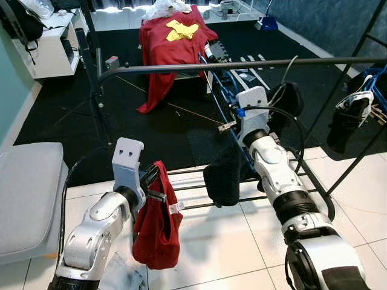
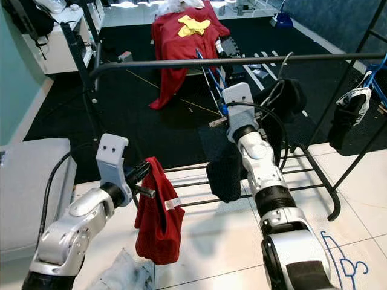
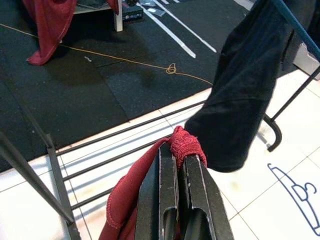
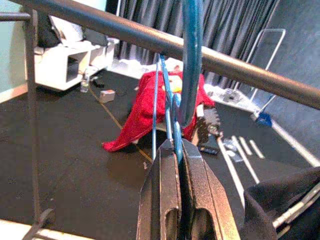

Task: Hang hanger

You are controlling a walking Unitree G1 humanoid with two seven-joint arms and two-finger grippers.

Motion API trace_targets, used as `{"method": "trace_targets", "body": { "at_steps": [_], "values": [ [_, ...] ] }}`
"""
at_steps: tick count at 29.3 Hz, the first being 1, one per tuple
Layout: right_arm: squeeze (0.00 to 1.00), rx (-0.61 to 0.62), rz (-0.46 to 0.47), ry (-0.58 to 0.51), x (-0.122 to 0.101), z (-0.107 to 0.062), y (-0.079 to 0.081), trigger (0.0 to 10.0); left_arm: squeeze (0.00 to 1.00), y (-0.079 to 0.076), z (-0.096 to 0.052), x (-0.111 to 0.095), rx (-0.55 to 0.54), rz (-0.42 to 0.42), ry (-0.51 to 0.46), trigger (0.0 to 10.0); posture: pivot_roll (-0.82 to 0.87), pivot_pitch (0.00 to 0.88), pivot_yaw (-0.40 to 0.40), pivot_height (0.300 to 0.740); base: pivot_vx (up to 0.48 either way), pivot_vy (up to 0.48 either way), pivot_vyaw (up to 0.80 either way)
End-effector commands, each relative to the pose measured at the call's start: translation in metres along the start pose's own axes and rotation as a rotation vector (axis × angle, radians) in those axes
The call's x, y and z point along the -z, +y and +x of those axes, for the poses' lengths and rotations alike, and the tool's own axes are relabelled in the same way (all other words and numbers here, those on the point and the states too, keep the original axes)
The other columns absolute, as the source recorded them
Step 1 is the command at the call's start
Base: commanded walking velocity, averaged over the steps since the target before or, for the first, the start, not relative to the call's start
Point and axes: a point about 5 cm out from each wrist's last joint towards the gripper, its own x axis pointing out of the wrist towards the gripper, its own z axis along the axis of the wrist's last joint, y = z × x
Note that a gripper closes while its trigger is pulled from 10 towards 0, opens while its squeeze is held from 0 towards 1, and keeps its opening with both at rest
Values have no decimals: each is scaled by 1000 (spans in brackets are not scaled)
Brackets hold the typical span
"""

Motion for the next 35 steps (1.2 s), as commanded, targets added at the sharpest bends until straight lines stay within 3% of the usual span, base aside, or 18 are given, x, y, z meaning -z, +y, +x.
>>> {"method": "trace_targets", "body": {
  "at_steps": [1,9,17,20,21,22,23,24,26,35],
  "values": [
    [0,25,-20,-108,-18,2,-2,10000,0,3,0,-2,-5,8,-12,10000,93,82,18,740,0,0,0],
    [0,17,-81,-196,-30,-2,7,10000,0,2,0,-1,1,34,-7,10000,93,85,16,740,0,0,0],
    [0,32,-83,-226,-36,-2,9,10000,0,2,0,0,7,66,2,10000,93,87,15,740,0,0,0],
    [0,25,-47,-194,-32,-1,10,10000,0,2,-1,1,13,83,8,10000,93,87,15,740,0,0,0],
    [0,27,27,-122,-23,2,11,10000,0,1,-1,2,20,95,13,10000,93,87,15,740,0,0,0],
    [0,27,27,-122,-23,2,11,10000,0,1,-1,2,20,95,13,10000,93,87,15,740,0,0,0],
    [0,41,94,-42,-14,6,6,10000,0,1,-1,3,25,101,17,10000,96,92,17,740,0,0,0],
    [0,41,94,-42,-14,6,6,10000,0,1,-1,3,25,101,17,10000,96,92,17,740,0,0,0],
    [0,60,170,64,-3,12,-5,10000,0,-1,-2,3,35,107,21,10000,96,95,18,740,0,0,0],
    [0,66,157,135,-8,27,-31,10000,0,-5,-7,4,55,117,27,10000,107,114,14,740,0,0,0]
  ]
}}
